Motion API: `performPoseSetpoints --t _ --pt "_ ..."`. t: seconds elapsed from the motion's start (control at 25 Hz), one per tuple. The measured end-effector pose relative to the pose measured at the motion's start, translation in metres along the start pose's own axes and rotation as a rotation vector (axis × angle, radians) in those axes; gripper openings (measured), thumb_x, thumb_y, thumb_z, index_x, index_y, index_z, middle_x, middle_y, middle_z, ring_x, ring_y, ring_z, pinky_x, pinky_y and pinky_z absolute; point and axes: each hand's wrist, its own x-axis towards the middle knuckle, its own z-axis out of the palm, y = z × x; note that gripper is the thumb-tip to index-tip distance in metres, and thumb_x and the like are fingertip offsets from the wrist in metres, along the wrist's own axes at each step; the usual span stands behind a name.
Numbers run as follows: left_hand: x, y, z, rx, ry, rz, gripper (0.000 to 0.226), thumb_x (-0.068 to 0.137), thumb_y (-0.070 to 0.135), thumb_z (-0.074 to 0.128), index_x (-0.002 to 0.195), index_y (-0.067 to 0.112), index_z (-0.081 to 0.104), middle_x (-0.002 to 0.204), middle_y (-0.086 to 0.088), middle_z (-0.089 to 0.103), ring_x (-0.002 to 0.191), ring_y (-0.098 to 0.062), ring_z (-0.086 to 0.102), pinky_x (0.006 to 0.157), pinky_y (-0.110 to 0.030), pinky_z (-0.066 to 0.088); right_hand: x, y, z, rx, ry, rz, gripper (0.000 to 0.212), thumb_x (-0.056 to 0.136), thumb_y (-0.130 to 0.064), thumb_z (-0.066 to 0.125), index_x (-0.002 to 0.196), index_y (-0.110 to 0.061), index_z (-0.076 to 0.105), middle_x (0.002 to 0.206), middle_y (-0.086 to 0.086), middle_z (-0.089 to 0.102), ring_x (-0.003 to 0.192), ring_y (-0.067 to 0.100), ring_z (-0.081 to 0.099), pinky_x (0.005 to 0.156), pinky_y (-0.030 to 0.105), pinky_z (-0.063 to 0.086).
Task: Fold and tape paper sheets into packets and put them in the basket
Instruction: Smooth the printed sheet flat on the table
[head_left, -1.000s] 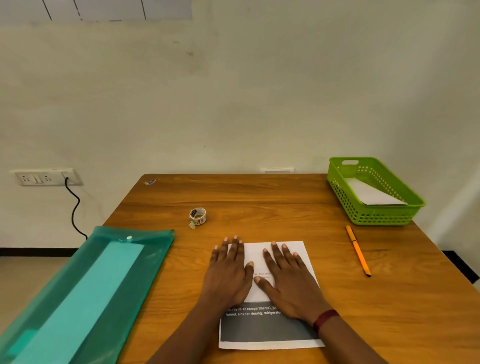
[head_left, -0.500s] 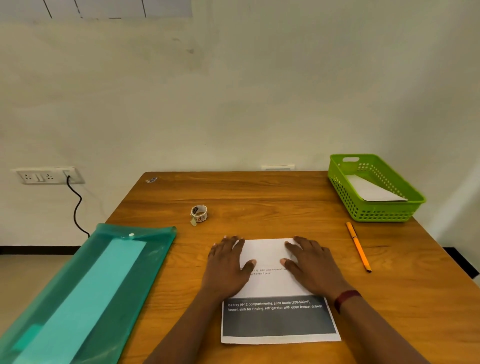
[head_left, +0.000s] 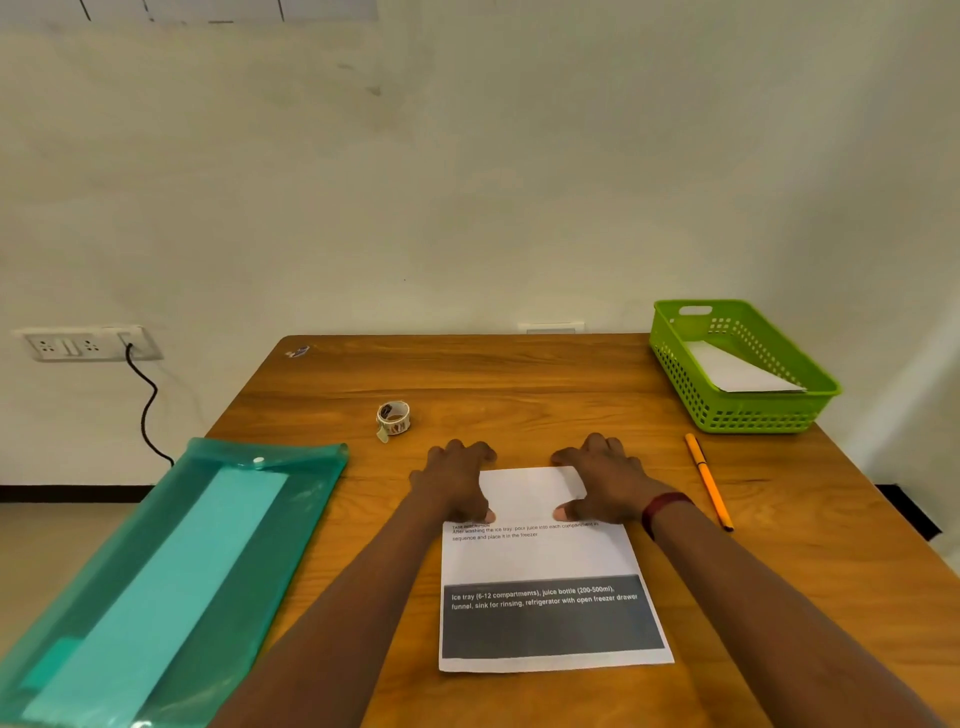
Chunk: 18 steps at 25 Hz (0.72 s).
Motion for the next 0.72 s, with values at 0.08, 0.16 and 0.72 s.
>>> performPoseSetpoints --t 0.08,0.16,0.72 --pt "0.005 0.004 -0.002 0.033 -0.051 -0.016 0.085 0.073 0.036 0.083 0.142 0.034 0.034 0.143 -0.005 0.035 0.137 -0.032 0.025 0.103 -0.055 0.033 0.002 0.0 0.0 -0.015 -0.007 0.004 0.086 0.073 -0.06 0.071 0.145 -0.034 0.033 0.134 0.009 0.036 0.129 0.031 0.03 0.102 0.047 0.033" --pt "0.007 0.004 -0.003 0.045 -0.079 -0.022 0.087 0.073 0.037 0.083 0.144 0.032 0.033 0.144 -0.007 0.032 0.138 -0.033 0.022 0.105 -0.055 0.03 0.002 0.0 0.0 -0.028 0.009 0.006 0.085 0.072 -0.062 0.071 0.144 -0.036 0.034 0.131 0.009 0.036 0.127 0.031 0.029 0.102 0.046 0.032" --pt "-0.023 -0.015 0.012 -0.207 0.305 0.106 0.067 0.061 0.039 0.088 0.116 0.029 0.051 0.117 0.003 0.056 0.112 -0.02 0.048 0.091 -0.044 0.046 -0.031 -0.015 0.024 0.036 0.48 0.011 0.072 0.067 -0.049 0.081 0.128 -0.028 0.048 0.114 0.0 0.048 0.111 0.023 0.042 0.085 0.038 0.034"
